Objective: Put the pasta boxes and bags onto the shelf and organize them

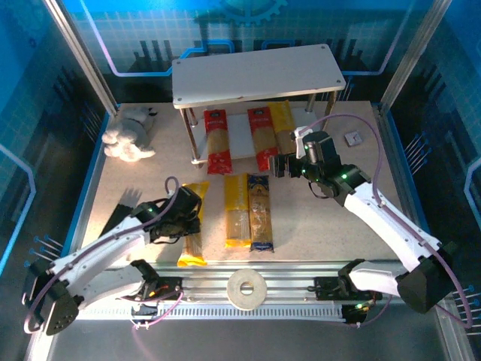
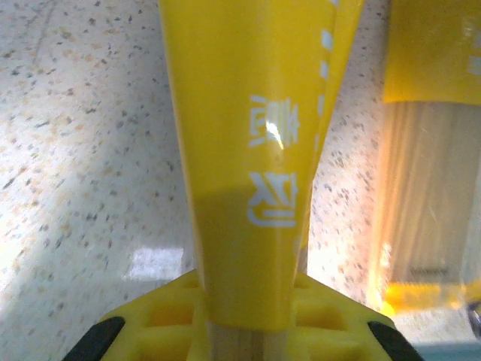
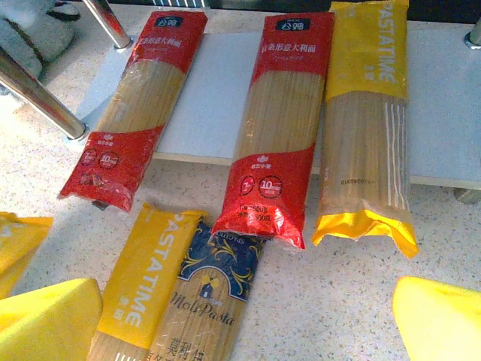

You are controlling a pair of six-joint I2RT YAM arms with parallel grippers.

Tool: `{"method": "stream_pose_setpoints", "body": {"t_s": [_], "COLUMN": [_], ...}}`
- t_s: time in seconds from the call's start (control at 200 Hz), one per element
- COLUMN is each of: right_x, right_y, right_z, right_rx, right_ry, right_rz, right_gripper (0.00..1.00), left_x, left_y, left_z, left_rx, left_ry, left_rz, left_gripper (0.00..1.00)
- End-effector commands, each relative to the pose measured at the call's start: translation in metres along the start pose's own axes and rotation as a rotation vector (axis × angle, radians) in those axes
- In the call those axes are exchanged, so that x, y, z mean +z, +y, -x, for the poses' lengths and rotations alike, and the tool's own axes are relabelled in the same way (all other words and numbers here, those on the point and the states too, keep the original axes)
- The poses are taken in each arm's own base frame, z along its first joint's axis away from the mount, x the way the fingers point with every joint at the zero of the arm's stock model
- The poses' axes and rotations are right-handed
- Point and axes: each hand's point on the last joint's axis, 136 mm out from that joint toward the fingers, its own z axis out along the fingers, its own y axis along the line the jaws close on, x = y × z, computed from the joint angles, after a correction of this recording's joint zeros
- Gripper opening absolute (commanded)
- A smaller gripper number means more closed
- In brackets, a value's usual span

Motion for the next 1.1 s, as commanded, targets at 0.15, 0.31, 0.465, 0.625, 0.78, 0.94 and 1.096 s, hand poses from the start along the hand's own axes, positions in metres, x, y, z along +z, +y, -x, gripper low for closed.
{"method": "stream_pose_setpoints", "body": {"t_s": [0.15,0.31,0.465,0.625,0.78,0.94,1.096], "right_x": [-0.008,-0.023,-0.038,-0.046,-0.046,-0.046,-0.047], "right_y": [-0.01,-0.025,-0.037,-0.037,-0.034,-0.032,-0.033], "right_z": [-0.002,-0.003,-0.008,-0.009,-0.011,-0.011,-0.01], "right_rx": [0.001,-0.002,0.001,0.014,0.02,0.025,0.02], "right_ry": [0.0,0.003,0.002,-0.005,0.003,0.003,0.002], "right_rz": [-0.039,-0.085,-0.119,-0.109,-0.089,-0.081,-0.087], "right_gripper": [1.0,1.0,1.0,1.0,1.0,1.0,1.0], "left_x": [-0.07,-0.082,-0.076,-0.061,-0.038,-0.001,0.025], "left_y": [-0.061,-0.112,-0.15,-0.186,-0.195,-0.197,-0.21], "left_z": [0.037,0.073,0.113,0.163,0.22,0.265,0.293], "left_rx": [0.048,0.1,0.152,0.163,0.144,0.059,0.049], "left_ry": [-0.094,-0.185,-0.278,-0.351,-0.423,-0.444,-0.441], "left_rz": [-0.239,-0.381,-0.407,-0.44,-0.358,-0.322,-0.278], "left_gripper": [0.0,0.0,0.0,0.0,0.0,0.0,0.0]}}
